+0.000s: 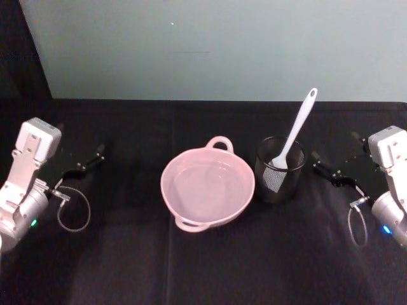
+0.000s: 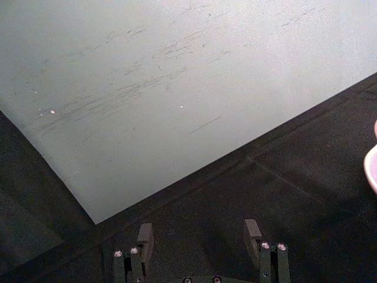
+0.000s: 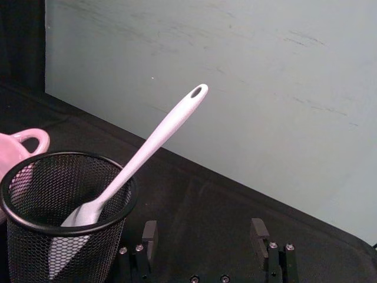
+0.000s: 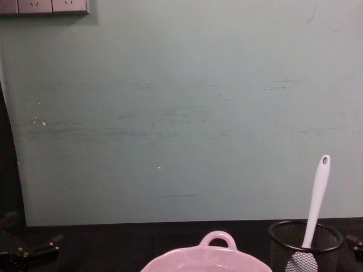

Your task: Use the one hand to pick up the spoon and stir the clear water in the bowl.

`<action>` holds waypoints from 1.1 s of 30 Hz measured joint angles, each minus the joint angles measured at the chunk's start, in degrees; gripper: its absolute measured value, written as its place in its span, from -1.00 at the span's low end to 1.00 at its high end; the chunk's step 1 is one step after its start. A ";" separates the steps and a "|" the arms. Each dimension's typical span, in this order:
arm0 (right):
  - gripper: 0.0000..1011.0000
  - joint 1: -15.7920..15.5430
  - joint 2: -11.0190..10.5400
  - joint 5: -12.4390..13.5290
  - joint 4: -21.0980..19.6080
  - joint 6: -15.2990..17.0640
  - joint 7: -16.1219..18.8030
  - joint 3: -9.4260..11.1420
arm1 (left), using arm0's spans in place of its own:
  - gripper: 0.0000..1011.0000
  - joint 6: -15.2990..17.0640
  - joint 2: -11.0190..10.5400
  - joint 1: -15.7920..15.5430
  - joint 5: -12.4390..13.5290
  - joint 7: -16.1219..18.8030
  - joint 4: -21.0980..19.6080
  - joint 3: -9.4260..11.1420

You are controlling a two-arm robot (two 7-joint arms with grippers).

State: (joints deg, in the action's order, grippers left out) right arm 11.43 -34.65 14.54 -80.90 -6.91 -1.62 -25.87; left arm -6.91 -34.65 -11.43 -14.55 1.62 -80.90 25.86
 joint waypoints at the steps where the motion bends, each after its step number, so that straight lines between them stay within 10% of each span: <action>1: 0.99 0.00 0.00 0.00 0.00 0.00 0.00 0.00 | 1.00 0.00 0.00 0.00 0.00 0.00 0.00 0.00; 33: 0.99 -0.20 0.00 0.15 -0.59 0.44 0.08 0.46 | 1.00 0.00 0.00 0.00 0.00 0.00 0.00 0.00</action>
State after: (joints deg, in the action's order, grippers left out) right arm 11.23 -34.65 14.69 -81.49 -6.47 -1.54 -25.41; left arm -6.91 -34.65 -11.43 -14.55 1.62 -80.90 25.86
